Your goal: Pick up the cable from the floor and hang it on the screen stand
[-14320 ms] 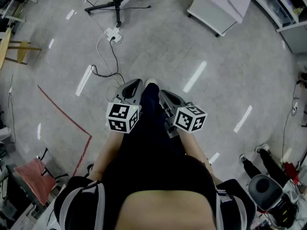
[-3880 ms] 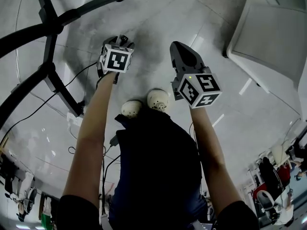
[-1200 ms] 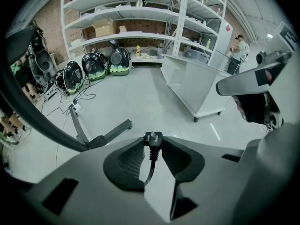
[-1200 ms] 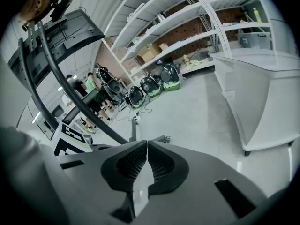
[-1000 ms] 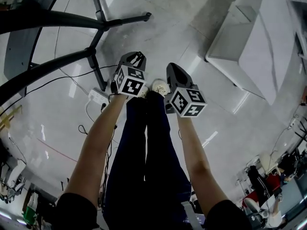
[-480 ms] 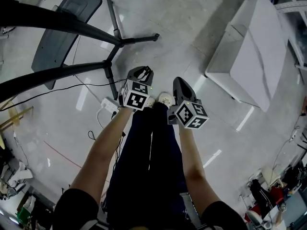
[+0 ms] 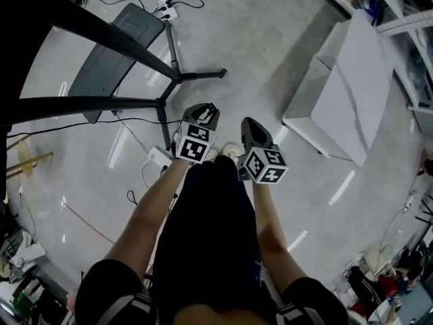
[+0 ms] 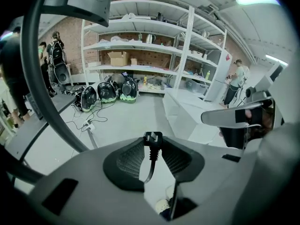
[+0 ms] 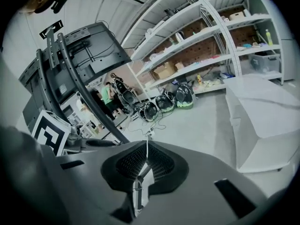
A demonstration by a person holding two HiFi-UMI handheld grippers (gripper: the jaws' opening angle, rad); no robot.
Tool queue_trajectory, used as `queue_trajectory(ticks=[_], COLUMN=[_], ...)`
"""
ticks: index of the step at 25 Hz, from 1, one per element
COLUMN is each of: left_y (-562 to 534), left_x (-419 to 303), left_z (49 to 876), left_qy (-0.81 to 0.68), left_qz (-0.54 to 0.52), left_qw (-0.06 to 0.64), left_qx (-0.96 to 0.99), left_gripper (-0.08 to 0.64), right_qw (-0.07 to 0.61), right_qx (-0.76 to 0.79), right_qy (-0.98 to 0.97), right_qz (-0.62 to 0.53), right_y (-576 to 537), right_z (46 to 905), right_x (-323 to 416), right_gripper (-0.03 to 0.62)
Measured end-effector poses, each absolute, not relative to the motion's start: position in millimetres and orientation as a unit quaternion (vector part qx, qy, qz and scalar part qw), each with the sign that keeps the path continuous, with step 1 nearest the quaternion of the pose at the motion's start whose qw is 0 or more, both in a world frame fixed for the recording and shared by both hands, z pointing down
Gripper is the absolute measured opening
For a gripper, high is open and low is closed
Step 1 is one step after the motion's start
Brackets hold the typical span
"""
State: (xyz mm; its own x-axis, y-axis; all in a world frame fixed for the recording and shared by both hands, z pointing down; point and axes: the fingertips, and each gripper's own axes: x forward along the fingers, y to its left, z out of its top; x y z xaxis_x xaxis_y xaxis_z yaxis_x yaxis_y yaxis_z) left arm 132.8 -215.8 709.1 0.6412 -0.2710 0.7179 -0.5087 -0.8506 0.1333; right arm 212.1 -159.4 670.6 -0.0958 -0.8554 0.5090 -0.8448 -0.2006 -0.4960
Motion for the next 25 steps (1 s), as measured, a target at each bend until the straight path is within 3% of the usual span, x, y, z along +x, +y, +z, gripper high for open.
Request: queue_trajectory(ticks=[25], left_y=[-186], left_x=[103], left_z=[551], left_qy=[-0.246], left_qz=[0.272], left_qw=[0.165], left_qx=[0.916], left_gripper=[0.121], right_qw=[0.003], right_qx=[-0.622], right_qy=[0.691], right_qz=[-0.37], right_y=[-149], right_z=[524], right_x=[157], right_gripper=[0.025])
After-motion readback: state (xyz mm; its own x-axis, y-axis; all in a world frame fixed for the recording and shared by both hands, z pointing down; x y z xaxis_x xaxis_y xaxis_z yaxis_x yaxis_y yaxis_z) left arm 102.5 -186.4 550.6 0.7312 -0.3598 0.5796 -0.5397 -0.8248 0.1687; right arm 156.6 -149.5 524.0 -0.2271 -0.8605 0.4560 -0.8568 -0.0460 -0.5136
